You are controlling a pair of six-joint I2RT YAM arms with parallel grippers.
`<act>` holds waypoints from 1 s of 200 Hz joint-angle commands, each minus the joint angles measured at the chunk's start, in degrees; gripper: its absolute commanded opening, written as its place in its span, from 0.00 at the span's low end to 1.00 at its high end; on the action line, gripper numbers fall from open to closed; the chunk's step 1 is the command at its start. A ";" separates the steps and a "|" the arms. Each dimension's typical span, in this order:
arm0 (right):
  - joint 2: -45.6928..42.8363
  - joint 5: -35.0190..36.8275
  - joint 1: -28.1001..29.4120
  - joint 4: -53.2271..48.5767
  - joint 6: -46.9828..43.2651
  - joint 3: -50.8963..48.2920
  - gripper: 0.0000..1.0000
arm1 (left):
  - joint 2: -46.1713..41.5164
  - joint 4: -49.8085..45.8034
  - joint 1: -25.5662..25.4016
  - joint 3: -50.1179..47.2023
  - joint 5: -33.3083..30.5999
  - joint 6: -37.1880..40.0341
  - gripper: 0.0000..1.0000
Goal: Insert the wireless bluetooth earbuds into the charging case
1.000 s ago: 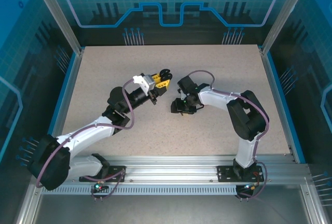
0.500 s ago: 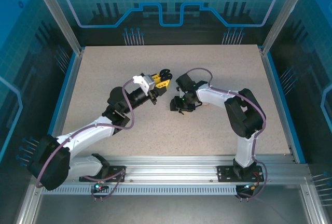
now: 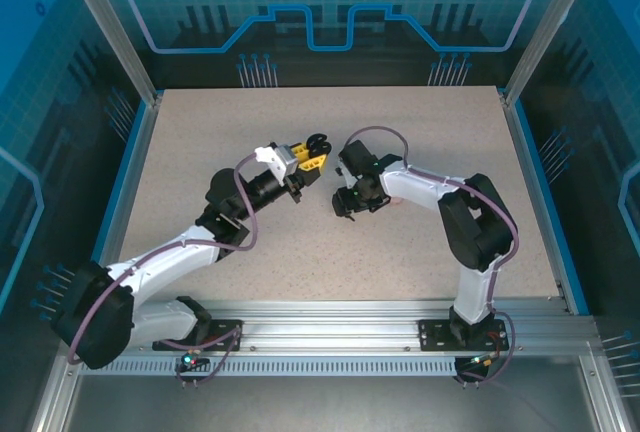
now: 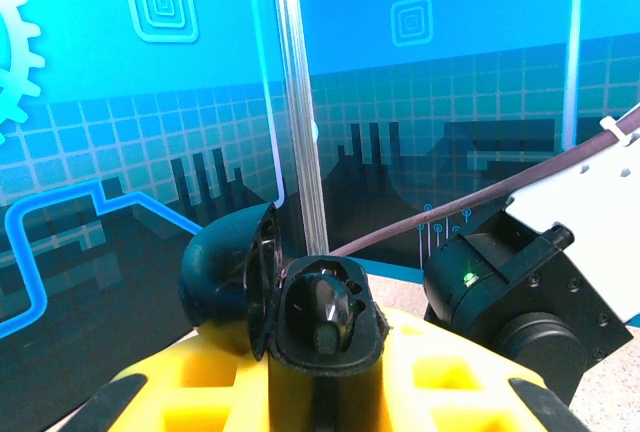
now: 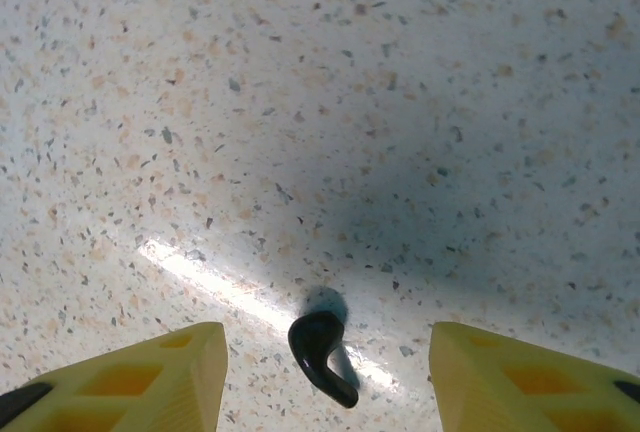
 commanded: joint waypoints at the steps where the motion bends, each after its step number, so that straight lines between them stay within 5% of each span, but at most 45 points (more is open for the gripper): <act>1: 0.10 -0.48 0.82 -0.82 -6.31 0.00 0.54 | -1.36 2.72 0.42 -0.21 -1.11 -1.36 0.00; 103: 6.76 6.56 4.01 -4.83 -7.88 4.47 0.39 | -1.68 2.42 0.51 0.03 -1.25 -1.19 0.00; 200: 6.64 7.85 4.32 -5.81 -8.21 3.63 0.36 | -1.69 2.35 0.65 -0.09 -1.16 -1.27 0.00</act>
